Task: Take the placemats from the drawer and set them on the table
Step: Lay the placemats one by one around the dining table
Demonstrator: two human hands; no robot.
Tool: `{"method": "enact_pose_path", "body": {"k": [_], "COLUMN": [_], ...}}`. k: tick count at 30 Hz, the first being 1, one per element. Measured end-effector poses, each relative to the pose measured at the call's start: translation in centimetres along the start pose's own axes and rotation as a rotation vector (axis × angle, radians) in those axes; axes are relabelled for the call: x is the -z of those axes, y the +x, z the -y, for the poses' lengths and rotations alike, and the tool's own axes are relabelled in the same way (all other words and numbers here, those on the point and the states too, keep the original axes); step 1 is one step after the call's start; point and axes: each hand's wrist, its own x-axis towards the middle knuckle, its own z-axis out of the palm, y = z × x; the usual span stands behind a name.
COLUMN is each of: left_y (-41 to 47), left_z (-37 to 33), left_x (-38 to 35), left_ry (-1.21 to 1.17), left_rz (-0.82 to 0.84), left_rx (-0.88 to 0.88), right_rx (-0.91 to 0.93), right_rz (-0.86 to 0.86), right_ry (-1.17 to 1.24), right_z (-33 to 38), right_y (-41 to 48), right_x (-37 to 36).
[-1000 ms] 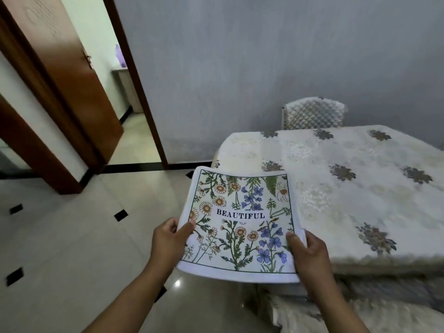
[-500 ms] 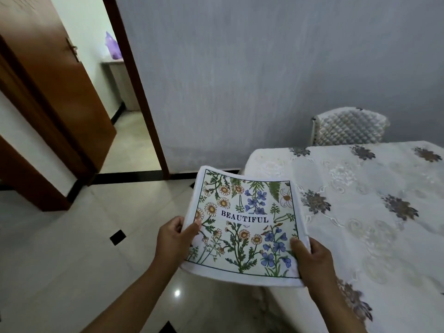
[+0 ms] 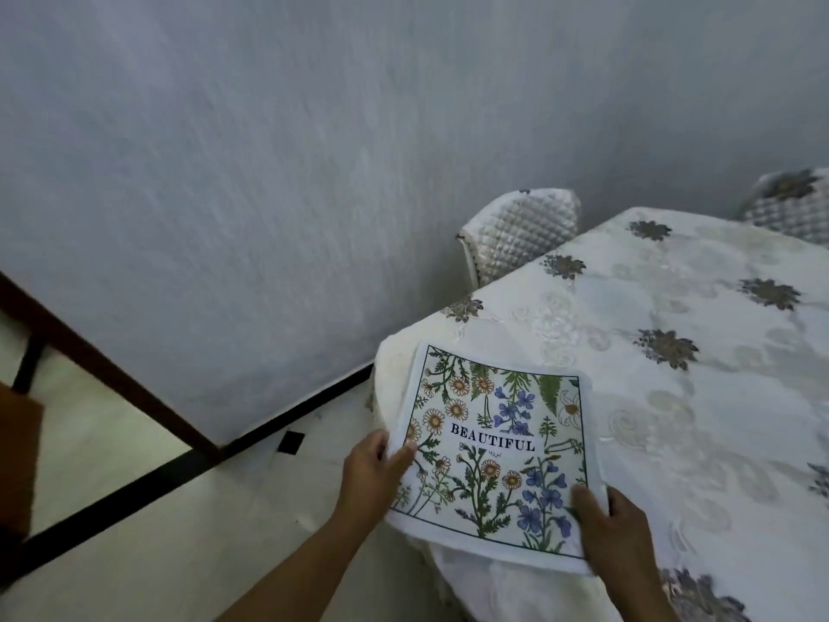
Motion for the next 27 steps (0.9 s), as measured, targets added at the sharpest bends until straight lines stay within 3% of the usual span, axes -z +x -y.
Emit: {"method": "enact_pose_path", "body": {"k": [13, 19, 27], "left_y": [14.6, 20.9, 23.9], "left_z": [1.0, 4.5, 4.9], "left_x": [-7.7, -8.0, -8.0], "left_ry": [0.454, 0.678, 0.569], "left_rz": [0.364, 0.625, 0.850], "left_rx": [-0.230, -0.208, -0.212], "right_rx": [-0.341, -0.557, -0.644], "right_rz": [-0.227, 0.004, -0.195], "right_ry": [0.048, -0.125, -0.243], "right_z": [-5.0, -5.3, -3.5], "right_y": [1.4, 0.3, -0.8], "right_x": [-6.2, -10.3, -13.3]}}
